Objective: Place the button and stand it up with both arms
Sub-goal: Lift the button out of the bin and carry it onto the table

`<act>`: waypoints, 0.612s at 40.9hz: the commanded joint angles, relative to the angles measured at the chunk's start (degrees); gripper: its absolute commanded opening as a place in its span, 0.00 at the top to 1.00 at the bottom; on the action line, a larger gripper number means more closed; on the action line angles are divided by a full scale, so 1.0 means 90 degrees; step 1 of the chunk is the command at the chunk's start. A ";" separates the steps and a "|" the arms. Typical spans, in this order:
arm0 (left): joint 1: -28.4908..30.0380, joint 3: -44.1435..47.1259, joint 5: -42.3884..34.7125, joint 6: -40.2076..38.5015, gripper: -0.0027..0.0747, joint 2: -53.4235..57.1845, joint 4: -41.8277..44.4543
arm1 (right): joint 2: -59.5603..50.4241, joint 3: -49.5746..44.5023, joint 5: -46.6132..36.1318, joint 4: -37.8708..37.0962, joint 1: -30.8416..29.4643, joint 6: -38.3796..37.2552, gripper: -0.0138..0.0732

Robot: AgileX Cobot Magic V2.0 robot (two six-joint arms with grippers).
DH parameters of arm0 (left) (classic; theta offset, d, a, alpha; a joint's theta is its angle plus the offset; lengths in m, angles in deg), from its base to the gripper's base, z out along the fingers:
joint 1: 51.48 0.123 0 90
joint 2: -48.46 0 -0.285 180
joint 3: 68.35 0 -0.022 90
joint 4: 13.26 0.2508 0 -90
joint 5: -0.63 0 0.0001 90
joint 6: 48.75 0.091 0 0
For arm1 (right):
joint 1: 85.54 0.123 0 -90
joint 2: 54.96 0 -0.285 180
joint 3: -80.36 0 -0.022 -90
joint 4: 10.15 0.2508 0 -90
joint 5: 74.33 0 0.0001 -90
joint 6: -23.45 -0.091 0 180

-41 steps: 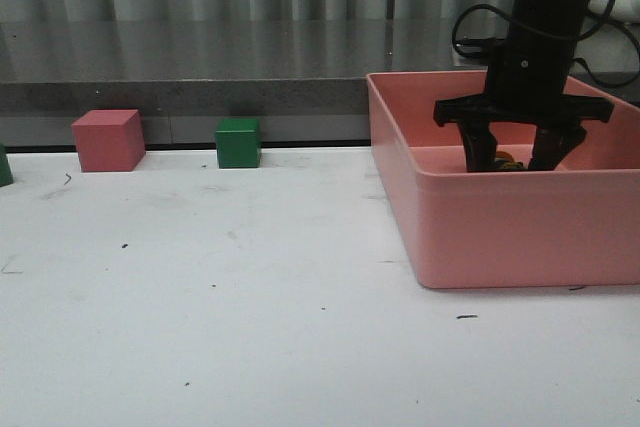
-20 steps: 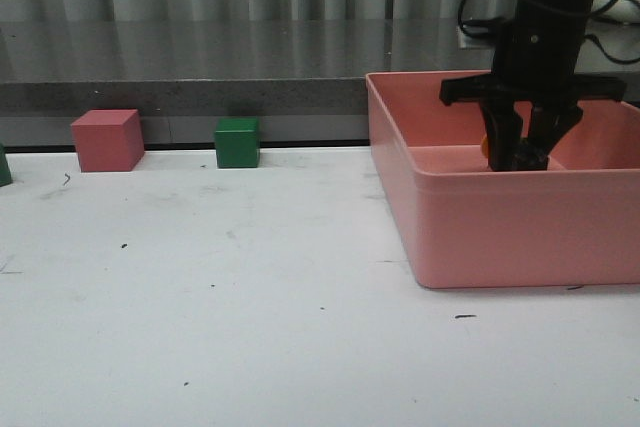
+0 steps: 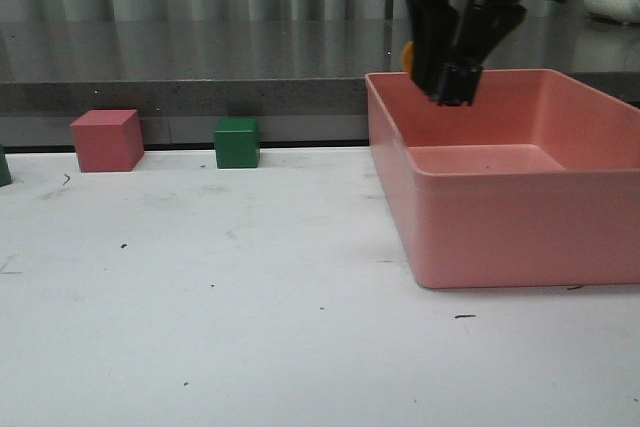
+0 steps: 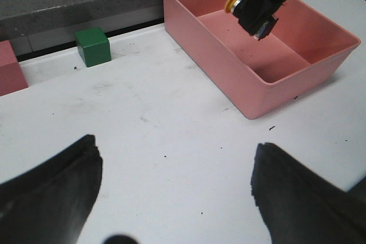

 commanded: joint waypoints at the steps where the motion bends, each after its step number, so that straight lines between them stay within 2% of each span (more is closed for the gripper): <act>1: -0.0044 -0.0226 -0.0451 -0.0021 0.29 -0.0031 -0.0069 | -0.0367 0.0191 0.0043 0.0062 0.0575 -0.0136 0.61; 6: -0.0044 -0.0226 -0.0451 -0.0021 0.29 -0.0031 -0.0069 | -0.0183 0.0191 0.0020 0.0004 0.1230 -0.0402 0.61; 14: -0.0044 -0.0226 -0.0451 -0.0021 0.29 -0.0031 -0.0069 | 0.0414 0.0540 -0.0014 -0.0537 0.1980 -0.1362 0.61; 25: -0.0044 -0.0226 -0.0451 -0.0021 0.29 -0.0031 -0.0069 | 0.1574 0.1637 0.0210 -0.0653 0.2241 -0.2546 0.61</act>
